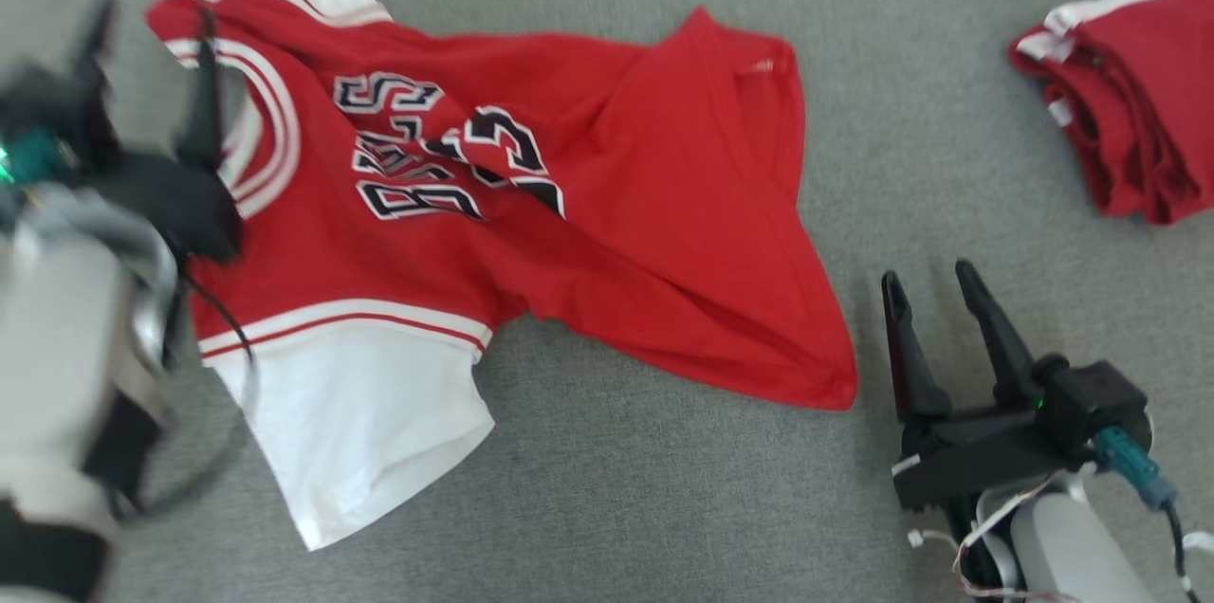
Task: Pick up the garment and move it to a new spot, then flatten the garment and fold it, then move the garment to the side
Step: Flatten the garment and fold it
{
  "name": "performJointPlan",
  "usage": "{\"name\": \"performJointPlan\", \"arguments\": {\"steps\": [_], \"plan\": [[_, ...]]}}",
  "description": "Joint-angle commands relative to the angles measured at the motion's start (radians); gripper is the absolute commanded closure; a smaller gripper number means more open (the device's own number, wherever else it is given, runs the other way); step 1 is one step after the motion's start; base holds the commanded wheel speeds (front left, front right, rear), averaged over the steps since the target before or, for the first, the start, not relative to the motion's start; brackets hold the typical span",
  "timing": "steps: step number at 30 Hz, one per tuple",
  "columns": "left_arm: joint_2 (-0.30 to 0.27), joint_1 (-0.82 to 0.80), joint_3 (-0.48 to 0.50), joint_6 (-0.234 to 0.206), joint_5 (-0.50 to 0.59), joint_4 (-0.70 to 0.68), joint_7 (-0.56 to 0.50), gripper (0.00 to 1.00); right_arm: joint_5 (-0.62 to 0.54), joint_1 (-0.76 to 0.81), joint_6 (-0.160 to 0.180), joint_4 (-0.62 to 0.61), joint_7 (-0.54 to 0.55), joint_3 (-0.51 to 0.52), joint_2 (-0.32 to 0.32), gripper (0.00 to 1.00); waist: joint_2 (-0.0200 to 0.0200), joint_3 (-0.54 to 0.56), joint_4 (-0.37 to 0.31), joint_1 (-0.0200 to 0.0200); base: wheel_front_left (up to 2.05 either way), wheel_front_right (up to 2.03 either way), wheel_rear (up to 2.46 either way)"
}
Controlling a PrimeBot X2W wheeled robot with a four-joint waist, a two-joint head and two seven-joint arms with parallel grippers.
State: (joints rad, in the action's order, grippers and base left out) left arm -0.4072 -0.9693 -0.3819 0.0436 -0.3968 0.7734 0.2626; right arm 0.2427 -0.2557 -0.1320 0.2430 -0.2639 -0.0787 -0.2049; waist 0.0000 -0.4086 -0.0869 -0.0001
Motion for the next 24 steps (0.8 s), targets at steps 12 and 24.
{"name": "performJointPlan", "arguments": {"steps": [12,24], "plan": [[0.185,0.532,0.191,-0.007,0.021,-0.25,0.003,0.0,0.068,0.136,0.003,0.098,0.0,-0.09,0.007,0.0,0.0,0.268,0.054,0.0001,0.0,0.0,0.0],[0.299,0.815,0.402,0.05,0.121,-0.435,0.003,0.0,0.105,0.121,0.003,0.232,0.0,-0.132,0.012,0.02,0.0,0.279,0.109,0.0001,0.0,0.0,0.0]]}}
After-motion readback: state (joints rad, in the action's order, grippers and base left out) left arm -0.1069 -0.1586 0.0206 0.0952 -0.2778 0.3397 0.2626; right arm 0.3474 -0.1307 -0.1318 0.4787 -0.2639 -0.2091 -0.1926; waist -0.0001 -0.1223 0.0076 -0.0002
